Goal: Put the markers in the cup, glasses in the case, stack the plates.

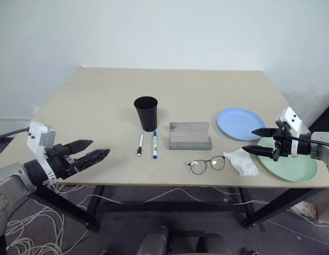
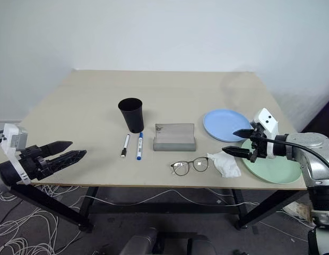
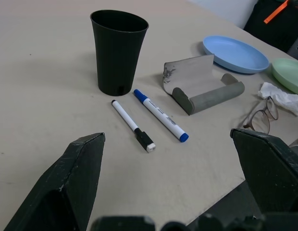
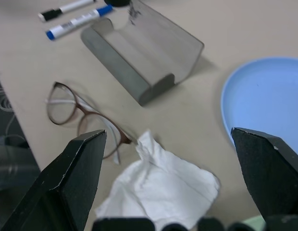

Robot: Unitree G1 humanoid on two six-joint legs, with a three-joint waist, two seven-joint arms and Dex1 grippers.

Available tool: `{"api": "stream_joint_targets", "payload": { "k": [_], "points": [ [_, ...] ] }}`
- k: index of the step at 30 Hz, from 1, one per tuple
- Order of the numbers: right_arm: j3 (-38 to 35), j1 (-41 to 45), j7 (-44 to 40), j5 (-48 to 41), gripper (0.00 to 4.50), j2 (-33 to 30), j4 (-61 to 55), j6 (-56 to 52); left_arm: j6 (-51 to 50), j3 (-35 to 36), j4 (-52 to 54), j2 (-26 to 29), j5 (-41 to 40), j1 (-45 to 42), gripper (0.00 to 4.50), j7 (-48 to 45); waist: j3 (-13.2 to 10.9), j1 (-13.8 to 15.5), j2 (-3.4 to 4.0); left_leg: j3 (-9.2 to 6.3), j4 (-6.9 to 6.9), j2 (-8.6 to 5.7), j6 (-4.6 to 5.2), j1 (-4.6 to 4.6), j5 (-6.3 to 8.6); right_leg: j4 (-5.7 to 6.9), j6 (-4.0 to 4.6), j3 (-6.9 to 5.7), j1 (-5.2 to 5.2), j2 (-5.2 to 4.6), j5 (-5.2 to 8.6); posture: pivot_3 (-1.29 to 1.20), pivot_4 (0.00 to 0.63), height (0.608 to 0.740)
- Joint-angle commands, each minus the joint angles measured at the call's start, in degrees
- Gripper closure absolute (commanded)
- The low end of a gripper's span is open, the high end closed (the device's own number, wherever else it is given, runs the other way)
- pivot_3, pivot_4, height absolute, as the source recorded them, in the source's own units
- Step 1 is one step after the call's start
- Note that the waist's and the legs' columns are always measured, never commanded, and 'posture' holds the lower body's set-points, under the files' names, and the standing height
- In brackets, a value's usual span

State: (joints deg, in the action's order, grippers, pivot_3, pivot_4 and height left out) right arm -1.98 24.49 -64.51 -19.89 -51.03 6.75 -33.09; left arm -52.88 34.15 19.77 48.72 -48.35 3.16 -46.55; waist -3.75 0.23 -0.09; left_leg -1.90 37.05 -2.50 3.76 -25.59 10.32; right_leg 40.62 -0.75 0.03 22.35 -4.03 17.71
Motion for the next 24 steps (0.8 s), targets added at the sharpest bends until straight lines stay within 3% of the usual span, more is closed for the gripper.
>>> {"api": "stream_joint_targets", "payload": {
  "k": [1, 16, 19, 24],
  "points": [
    [-0.1, 1.1, 1.9, 2.8, 0.0, -1.8, 1.6, 0.6, 1.3, -0.8, 3.0, -0.6, -1.3, -0.7, 0.05, 0.3, 0.0, 0.0, 0.01, 0.01, 0.0, 0.0, 0.0, 0.0, 0.0, 0.0, 0.0, -0.01, -0.01, -0.01, 0.0, 0.0, 0.0, 0.696],
    [5.0, -4.3, 11.2, 12.3, 0.0, -1.7, 0.2, -6.7, 3.4, -0.6, 4.5, -2.7, -1.0, 2.3, 0.05, 1.0, 0.1, 0.0, 0.09, 0.04, -0.03, 0.01, 0.0, 0.01, 0.0, -0.01, 0.0, 0.0, 0.01, -0.02, 0.0, 0.0, 0.0, 0.696],
    [5.9, -5.3, 12.5, 12.8, 0.59, -1.3, -1.2, -8.3, 3.7, -0.6, 4.7, -3.0, -1.0, 2.9, 0.0, 1.2, 0.1, 0.0, 0.12, 0.04, -0.02, 0.01, 0.0, 0.01, 0.0, 0.0, 0.0, 0.0, 0.01, -0.02, 0.0, 0.0, 0.0, 0.696],
    [6.6, -4.6, 14.9, 13.8, 2.31, -0.4, -0.9, -8.9, 4.2, -0.6, 4.5, -3.1, -0.7, 3.1, 0.0, 1.4, 0.1, 0.0, 0.11, 0.03, -0.02, 0.01, 0.0, 0.01, 0.0, 0.0, -0.01, -0.02, 0.0, -0.02, 0.0, 0.0, 0.0, 0.696]
  ]
}}
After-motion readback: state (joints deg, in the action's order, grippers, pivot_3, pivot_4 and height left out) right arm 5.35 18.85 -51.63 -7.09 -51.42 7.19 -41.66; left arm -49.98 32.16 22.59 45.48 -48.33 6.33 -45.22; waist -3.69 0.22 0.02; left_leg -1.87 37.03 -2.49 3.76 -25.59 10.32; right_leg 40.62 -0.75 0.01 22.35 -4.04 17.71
